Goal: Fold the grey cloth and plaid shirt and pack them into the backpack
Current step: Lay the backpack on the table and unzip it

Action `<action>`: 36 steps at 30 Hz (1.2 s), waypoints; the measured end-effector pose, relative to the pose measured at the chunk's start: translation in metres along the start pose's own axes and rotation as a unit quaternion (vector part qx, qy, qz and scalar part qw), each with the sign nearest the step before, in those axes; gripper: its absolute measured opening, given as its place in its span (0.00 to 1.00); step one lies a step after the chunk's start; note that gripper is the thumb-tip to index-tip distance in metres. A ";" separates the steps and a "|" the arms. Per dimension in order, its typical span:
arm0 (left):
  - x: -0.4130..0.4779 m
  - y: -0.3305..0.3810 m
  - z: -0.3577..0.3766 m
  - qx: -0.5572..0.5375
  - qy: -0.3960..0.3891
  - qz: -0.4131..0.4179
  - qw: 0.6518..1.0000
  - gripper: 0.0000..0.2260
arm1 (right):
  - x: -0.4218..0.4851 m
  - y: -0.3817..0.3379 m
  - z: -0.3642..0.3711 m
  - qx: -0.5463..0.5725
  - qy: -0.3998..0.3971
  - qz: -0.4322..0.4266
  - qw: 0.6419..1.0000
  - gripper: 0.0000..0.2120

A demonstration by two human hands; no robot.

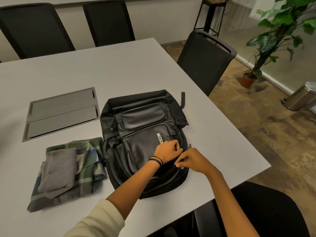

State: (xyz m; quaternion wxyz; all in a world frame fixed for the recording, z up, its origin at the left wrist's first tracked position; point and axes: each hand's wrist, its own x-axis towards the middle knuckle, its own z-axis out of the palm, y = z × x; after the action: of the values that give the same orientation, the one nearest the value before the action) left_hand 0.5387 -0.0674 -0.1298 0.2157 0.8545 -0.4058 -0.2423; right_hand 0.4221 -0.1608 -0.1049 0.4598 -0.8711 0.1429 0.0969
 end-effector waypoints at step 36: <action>-0.015 -0.020 -0.019 0.059 -0.015 0.088 0.994 0.11 | 0.021 0.008 -0.014 -0.063 0.082 -0.084 0.991 0.15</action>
State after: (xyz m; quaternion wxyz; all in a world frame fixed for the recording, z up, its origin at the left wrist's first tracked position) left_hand 0.5533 -0.0406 -0.1223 0.1791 0.8227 -0.4965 -0.2112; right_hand 0.4393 -0.1800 -0.1096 0.3976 -0.9121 0.0997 -0.0048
